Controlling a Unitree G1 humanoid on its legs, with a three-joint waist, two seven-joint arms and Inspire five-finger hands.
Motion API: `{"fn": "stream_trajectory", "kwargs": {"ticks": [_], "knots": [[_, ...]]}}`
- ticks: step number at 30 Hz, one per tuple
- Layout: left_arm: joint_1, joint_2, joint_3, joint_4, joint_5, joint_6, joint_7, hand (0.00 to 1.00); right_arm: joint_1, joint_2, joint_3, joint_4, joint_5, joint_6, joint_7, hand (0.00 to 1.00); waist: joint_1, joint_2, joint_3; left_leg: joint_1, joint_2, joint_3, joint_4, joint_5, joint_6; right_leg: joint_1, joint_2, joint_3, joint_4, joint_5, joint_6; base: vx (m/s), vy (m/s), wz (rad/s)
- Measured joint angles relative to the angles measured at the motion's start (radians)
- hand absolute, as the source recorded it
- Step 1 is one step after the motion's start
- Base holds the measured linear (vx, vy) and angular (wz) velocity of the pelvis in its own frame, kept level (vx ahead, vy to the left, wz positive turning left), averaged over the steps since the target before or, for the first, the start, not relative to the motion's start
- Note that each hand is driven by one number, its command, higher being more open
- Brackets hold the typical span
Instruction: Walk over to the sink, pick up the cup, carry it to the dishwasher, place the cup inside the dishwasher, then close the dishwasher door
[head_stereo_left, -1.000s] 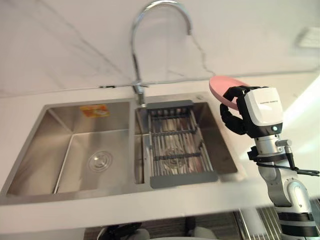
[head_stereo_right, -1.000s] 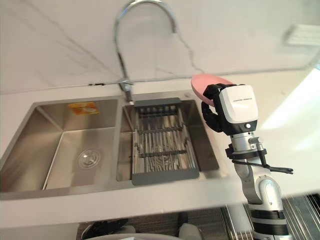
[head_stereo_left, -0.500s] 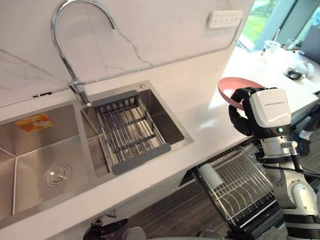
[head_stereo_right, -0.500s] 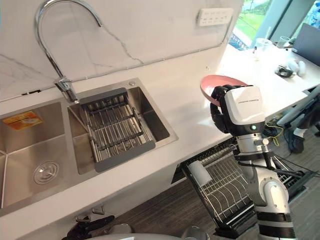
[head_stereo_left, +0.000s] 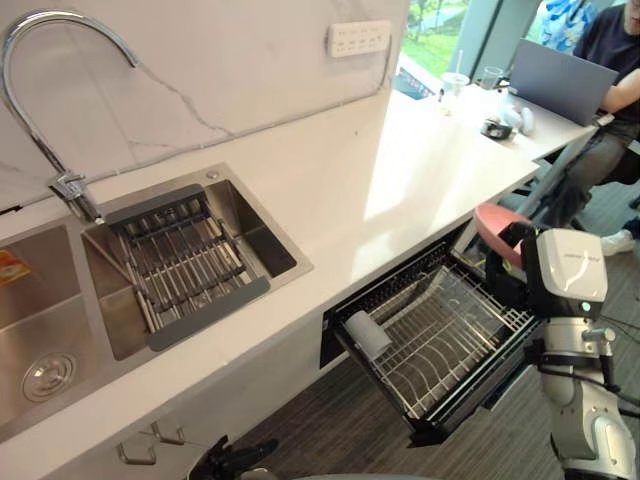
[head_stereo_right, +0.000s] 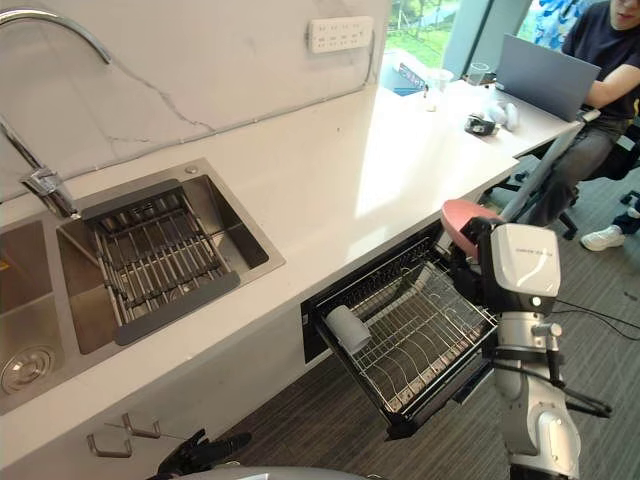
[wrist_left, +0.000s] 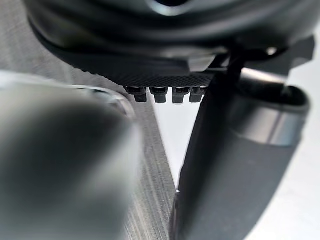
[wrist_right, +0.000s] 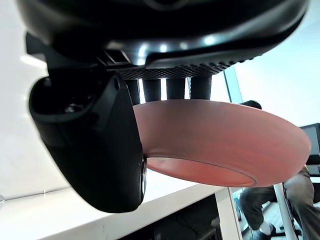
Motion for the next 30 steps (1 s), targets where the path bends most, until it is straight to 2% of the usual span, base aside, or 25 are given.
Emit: {"fn": "stream_trajectory", "kwargs": {"ticks": [4, 7, 9, 10, 11, 13, 16, 20, 22, 23, 26, 30], "knots": [[-0.041, -0.001, -0.040, 0.017, -0.002, -0.012, 0.002, 1.00, 0.001, 0.012, 0.056, 0.007, 0.000, 0.003, -0.010, 0.00, -0.016, 0.017, 0.016, -0.045, -0.016, 0.002, -0.006, 0.015, 0.015, -0.061, -0.018, 0.009, 0.022, 0.008, 0.001, -0.08, 0.047, -0.01], [-0.084, -0.003, -0.087, 0.040, -0.027, -0.049, -0.003, 1.00, -0.061, 0.008, 0.099, 0.076, -0.001, 0.027, -0.046, 0.00, -0.020, 0.034, 0.084, -0.105, -0.030, -0.002, -0.013, 0.038, 0.031, -0.143, -0.036, 0.015, 0.072, 0.008, 0.001, -0.13, 0.027, 0.07], [-0.118, -0.003, -0.107, 0.130, -0.048, -0.195, -0.004, 1.00, -0.167, 0.003, 0.144, 0.236, -0.001, 0.083, -0.108, 0.00, -0.020, 0.034, 0.155, -0.165, -0.038, -0.011, -0.013, 0.056, 0.042, -0.217, -0.048, 0.015, 0.111, 0.007, -0.004, -0.13, 0.010, 0.15], [-0.131, -0.003, -0.108, 0.139, -0.064, -0.220, -0.003, 1.00, -0.190, 0.001, 0.145, 0.269, 0.000, 0.101, -0.120, 0.00, -0.019, 0.037, 0.174, -0.182, -0.041, -0.019, -0.015, 0.063, 0.046, -0.230, -0.051, 0.009, 0.115, 0.010, -0.007, -0.12, 0.016, 0.25], [-0.155, -0.001, -0.118, 0.150, -0.064, -0.277, 0.003, 1.00, -0.237, -0.001, 0.151, 0.325, 0.000, 0.140, -0.143, 0.00, -0.012, 0.042, 0.219, -0.207, -0.047, -0.027, -0.024, 0.078, 0.050, -0.254, -0.053, 0.003, 0.119, 0.016, -0.015, -0.09, 0.013, 0.21], [-0.175, 0.004, -0.130, 0.156, -0.086, -0.334, 0.015, 1.00, -0.295, -0.007, 0.174, 0.364, 0.001, 0.181, -0.155, 0.00, -0.003, 0.049, 0.272, -0.237, -0.053, -0.030, -0.038, 0.096, 0.056, -0.291, -0.054, 0.002, 0.122, 0.024, -0.021, -0.09, 0.016, 0.11], [-0.205, 0.010, -0.142, 0.154, -0.126, -0.356, 0.027, 1.00, -0.372, -0.042, 0.224, 0.372, 0.001, 0.223, -0.176, 0.00, -0.004, 0.058, 0.334, -0.282, -0.062, -0.029, -0.052, 0.115, 0.067, -0.343, -0.059, 0.005, 0.122, 0.036, -0.025, -0.02, 0.010, 0.03], [-0.216, 0.020, -0.182, 0.121, -0.157, -0.367, 0.026, 1.00, -0.493, -0.097, 0.261, 0.467, 0.003, 0.273, -0.223, 0.00, 0.000, 0.062, 0.366, -0.316, -0.071, -0.029, -0.053, 0.116, 0.070, -0.380, -0.065, 0.014, 0.121, 0.042, -0.026, 0.03, 0.021, 0.01], [-0.232, 0.020, -0.201, 0.118, -0.175, -0.374, 0.026, 1.00, -0.547, -0.129, 0.273, 0.518, 0.003, 0.296, -0.245, 0.00, 0.008, 0.072, 0.380, -0.324, -0.075, -0.029, -0.058, 0.116, 0.070, -0.389, -0.067, 0.015, 0.118, 0.046, -0.026, 0.03, 0.027, 0.01], [-0.242, 0.020, -0.205, 0.118, -0.181, -0.374, 0.026, 1.00, -0.577, -0.148, 0.282, 0.544, 0.008, 0.305, -0.254, 1.00, 0.013, 0.079, 0.384, -0.334, -0.079, -0.029, -0.060, 0.116, 0.070, -0.399, -0.069, 0.017, 0.114, 0.050, -0.025, 0.03, 0.033, 0.01], [-0.248, 0.021, -0.205, 0.093, -0.211, -0.375, 0.026, 1.00, -0.623, -0.184, 0.302, 0.585, 0.022, 0.322, -0.270, 1.00, 0.021, 0.094, 0.393, -0.352, -0.087, -0.033, -0.064, 0.117, 0.072, -0.417, -0.074, 0.019, 0.107, 0.057, -0.023, 0.02, 0.015, 0.01], [-0.248, 0.033, -0.207, 0.077, -0.219, -0.375, 0.026, 1.00, -0.636, -0.193, 0.321, 0.609, 0.067, 0.332, -0.280, 1.00, 0.023, 0.099, 0.396, -0.352, -0.092, -0.038, -0.069, 0.117, 0.073, -0.417, -0.078, 0.019, 0.106, 0.057, -0.023, 0.03, 0.013, 0.02]]}}
